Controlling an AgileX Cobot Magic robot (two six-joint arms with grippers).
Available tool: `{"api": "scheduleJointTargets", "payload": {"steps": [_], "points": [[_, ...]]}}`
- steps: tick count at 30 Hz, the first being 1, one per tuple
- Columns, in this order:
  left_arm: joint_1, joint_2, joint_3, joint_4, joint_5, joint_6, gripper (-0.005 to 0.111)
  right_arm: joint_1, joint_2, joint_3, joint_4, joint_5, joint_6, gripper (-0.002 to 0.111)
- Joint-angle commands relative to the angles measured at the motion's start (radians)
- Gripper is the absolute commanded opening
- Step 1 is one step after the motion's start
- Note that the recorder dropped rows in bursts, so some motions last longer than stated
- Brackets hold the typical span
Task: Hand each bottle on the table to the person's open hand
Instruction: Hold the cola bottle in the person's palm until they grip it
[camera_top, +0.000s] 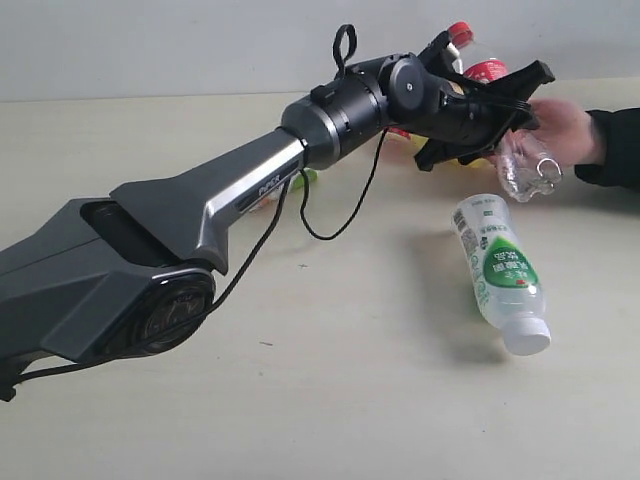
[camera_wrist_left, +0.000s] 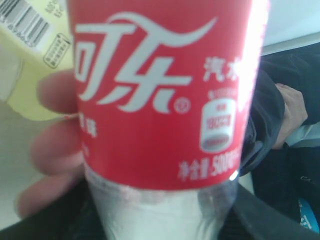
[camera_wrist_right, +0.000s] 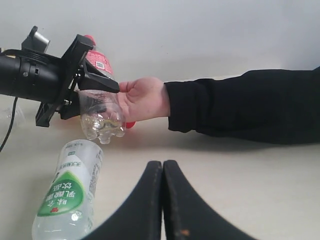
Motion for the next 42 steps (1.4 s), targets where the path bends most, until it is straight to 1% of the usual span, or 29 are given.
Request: {"api": "scheduleJointTargets", "payload": {"steps": [1,4,6,14,26,33,42], "points": [[0.015,-0.003,-0.004,-0.079,0.002,0.072,0.000,0.003,-0.005,0.005,-0.001,-0.007,-0.001,0.000],[0.015,-0.003,-0.004,-0.081,0.004,0.074,0.001,0.003,-0.005,0.005,-0.001,-0.007,-0.001,0.000],[0.015,-0.003,-0.004,-0.083,0.004,0.074,0.005,0.003,-0.005,0.005,-0.001,-0.007,-0.001,0.000],[0.015,-0.003,-0.004,-0.118,-0.001,0.074,0.030,0.003,-0.005,0.005,-0.001,-0.007,-0.001,0.000],[0.017,-0.003,-0.004,-0.129,-0.008,0.074,0.043,0.003,-0.005,0.005,-0.001,-0.007,-0.001,0.000],[0.017,-0.003,-0.004,-0.161,-0.009,0.074,0.043,0.003,-0.005,0.005,-0.001,-0.007,-0.001,0.000],[0.017,-0.013,-0.004,-0.162,-0.004,0.091,0.043,0.003,-0.005,0.005,-0.001,-0.007,-0.001,0.000]]}}
